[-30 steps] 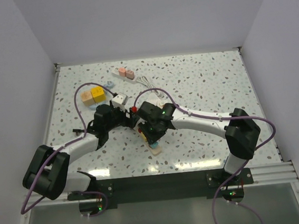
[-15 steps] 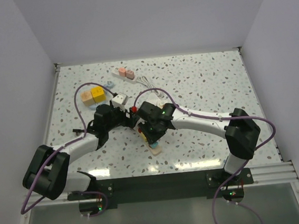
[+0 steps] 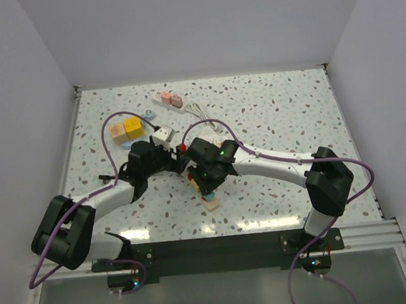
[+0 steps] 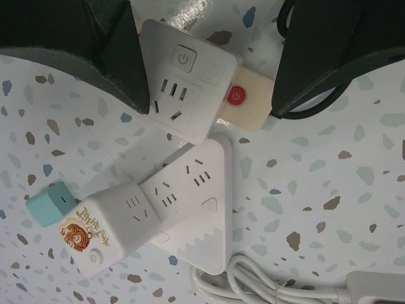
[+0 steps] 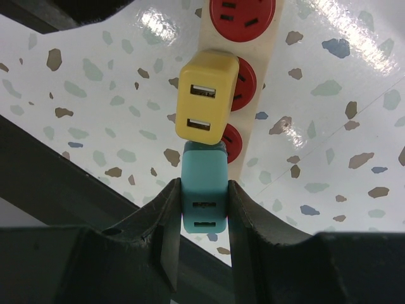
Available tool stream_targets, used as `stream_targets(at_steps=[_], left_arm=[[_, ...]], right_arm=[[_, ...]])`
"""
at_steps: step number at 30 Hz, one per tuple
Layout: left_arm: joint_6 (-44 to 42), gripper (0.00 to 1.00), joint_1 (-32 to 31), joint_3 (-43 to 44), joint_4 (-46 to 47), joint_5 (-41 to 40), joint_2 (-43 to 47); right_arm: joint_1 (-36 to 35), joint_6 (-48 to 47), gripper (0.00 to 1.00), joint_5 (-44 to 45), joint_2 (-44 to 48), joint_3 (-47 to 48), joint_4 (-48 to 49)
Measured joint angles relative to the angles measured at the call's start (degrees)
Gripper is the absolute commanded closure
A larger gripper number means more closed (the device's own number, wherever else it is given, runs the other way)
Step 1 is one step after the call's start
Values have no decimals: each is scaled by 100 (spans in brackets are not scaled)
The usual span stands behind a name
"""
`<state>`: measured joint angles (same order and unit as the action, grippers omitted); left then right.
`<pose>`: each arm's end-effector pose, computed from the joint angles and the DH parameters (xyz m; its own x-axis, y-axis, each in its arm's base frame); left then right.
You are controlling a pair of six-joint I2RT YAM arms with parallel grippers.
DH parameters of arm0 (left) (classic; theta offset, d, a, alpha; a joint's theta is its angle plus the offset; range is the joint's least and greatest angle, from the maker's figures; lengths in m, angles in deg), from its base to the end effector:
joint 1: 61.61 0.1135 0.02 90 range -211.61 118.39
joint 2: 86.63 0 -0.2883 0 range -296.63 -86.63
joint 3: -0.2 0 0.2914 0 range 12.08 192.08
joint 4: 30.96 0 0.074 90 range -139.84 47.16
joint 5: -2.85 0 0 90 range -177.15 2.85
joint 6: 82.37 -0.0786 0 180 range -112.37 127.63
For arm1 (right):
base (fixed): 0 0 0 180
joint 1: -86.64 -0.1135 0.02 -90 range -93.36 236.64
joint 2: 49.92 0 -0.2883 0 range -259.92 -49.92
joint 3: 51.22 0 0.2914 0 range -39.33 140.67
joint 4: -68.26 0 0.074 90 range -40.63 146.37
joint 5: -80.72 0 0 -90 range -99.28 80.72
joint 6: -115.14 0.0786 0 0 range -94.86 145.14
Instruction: Insert the plug
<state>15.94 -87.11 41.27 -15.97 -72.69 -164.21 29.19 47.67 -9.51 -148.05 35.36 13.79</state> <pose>0.2911 -0.1606 0.1666 -0.4182 0.0444 -0.9073 0.5721 0.7887 -0.2251 0.2194 0.3443 0.2011 -0.7774 -0.5058 -0.3740 -0.5910 0.7908 0.1591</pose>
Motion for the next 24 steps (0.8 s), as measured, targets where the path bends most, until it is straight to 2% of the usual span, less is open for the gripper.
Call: stream_targets(at_steps=[24], left_arm=[[2, 18, 7, 28, 0, 22, -42]], right_arm=[[-138, 254, 100, 330, -85, 37, -15]])
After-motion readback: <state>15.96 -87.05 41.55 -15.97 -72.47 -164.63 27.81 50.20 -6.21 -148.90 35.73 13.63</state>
